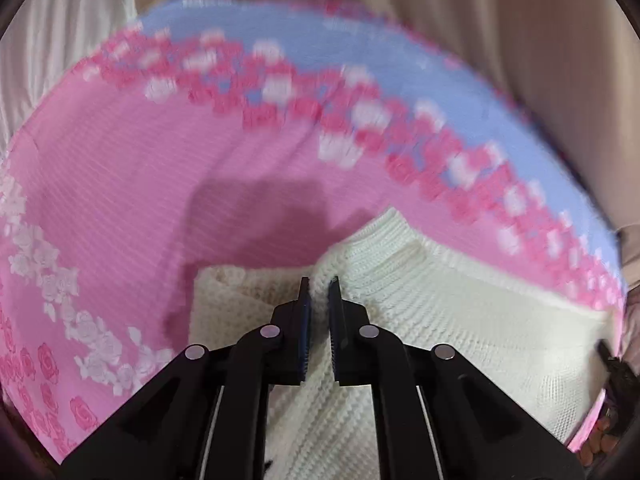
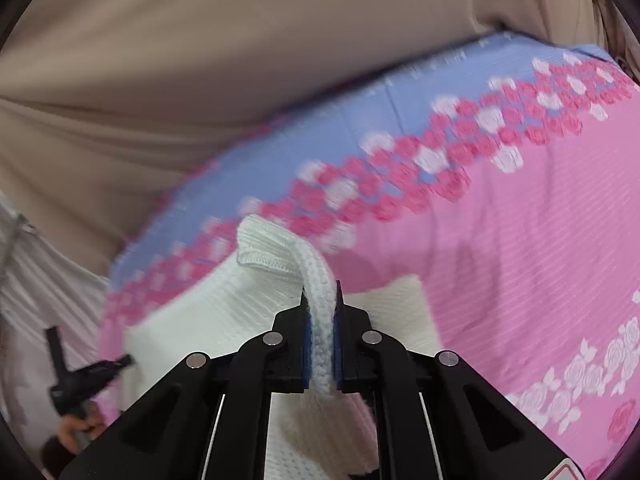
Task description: Fold small clothes
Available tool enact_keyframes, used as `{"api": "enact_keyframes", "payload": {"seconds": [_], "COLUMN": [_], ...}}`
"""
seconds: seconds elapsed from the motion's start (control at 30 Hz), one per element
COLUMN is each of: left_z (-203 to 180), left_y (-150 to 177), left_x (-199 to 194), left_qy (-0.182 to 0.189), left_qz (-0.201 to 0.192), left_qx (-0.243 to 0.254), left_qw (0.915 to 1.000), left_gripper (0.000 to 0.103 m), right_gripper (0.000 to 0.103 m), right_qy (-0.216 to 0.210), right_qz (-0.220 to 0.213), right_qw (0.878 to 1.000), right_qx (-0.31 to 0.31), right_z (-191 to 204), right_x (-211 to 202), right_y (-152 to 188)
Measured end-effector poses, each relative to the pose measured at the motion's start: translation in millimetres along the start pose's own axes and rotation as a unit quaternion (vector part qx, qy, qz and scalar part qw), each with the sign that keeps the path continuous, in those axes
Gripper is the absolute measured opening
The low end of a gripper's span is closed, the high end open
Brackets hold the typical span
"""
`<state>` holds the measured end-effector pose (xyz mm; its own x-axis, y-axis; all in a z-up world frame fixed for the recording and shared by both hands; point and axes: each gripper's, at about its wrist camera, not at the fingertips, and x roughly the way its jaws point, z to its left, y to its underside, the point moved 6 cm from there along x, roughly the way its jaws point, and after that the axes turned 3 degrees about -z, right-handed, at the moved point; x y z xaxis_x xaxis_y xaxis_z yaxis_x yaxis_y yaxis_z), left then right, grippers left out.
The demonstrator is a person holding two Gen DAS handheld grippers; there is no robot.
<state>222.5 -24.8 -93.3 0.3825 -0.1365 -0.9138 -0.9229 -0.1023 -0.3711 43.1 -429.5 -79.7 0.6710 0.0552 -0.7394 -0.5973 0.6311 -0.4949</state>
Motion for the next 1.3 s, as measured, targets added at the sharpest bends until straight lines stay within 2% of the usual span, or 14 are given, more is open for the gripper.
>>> {"api": "enact_keyframes", "payload": {"seconds": [0.07,0.17,0.23,0.33,0.4,0.57,0.7,0.77,0.8,0.83,0.97,1.07,1.23,1.3], "left_z": [-0.7,6.2,22.9,49.5,73.4,104.5,77.3,57.4,52.2,44.8,43.4,62.8,92.7,93.2], "left_y": [0.7,5.9,17.2,52.5,94.5,179.1,166.7,155.2,152.0,146.7,138.7,166.0,238.5,249.0], "left_x": [3.1,-19.3,-46.6,-75.9,-84.4,-69.3,-65.6,-57.9,-55.0,-55.1,-91.6,-109.3,-89.8,-91.0], "left_qy": [-0.006,0.027,0.043,0.053,0.047,0.062,0.076,0.086,0.088,0.098,0.103,0.107,0.077,0.078], "left_qz": [-0.008,-0.006,-0.034,-0.051,-0.036,0.036,0.017,0.036,0.047,0.056,0.02,0.039,0.112,0.089], "left_qx": [0.004,-0.034,-0.069,-0.082,-0.095,-0.182,-0.177,-0.153,-0.142,-0.131,-0.105,-0.095,-0.093,-0.091], "left_qw": [0.9999,0.999,0.9961,0.9939,0.9937,0.9806,0.9811,0.9838,0.9849,0.985,0.989,0.9889,0.9863,0.9888], "left_gripper": [0.01,0.033,0.07,0.08,0.085,0.085,0.085,0.064,0.038,0.028,0.023,0.021,0.021,0.022], "right_gripper": [0.005,0.017,0.031,0.067,0.067,0.068,0.071,0.069,0.057,0.02,0.013,0.013,0.013,0.014], "right_qy": [0.034,0.013,0.001,0.009,0.025,0.012,-0.008,-0.037,-0.034,-0.026,-0.041,-0.045,0.01,0.036], "right_qz": [0.084,0.054,0.029,0.005,0.015,0.085,0.066,0.065,0.067,0.069,0.032,0.004,0.065,0.106], "right_qw": [0.996,0.998,0.999,0.999,0.999,0.991,0.993,0.992,0.992,0.993,0.996,0.996,0.995,0.991], "right_qx": [0.003,0.029,0.043,0.048,0.042,0.103,0.102,0.104,0.098,0.087,0.072,0.072,0.068,0.07], "right_z": [-20.9,-17.3,-16.6,-31.3,-49.2,-88.0,-71.6,-54.5,-47.2,-41.0,-26.2,-34.5,-80.7,-96.0], "right_x": [47.6,29.7,1.9,-45.2,-68.3,-92.1,-85.5,-67.9,-58.7,-52.5,-76.0,-124.2,-159.2,-151.0], "right_y": [23.0,21.2,21.4,44.2,74.9,178.1,182.6,170.7,165.2,159.6,134.3,131.8,208.4,250.6]}}
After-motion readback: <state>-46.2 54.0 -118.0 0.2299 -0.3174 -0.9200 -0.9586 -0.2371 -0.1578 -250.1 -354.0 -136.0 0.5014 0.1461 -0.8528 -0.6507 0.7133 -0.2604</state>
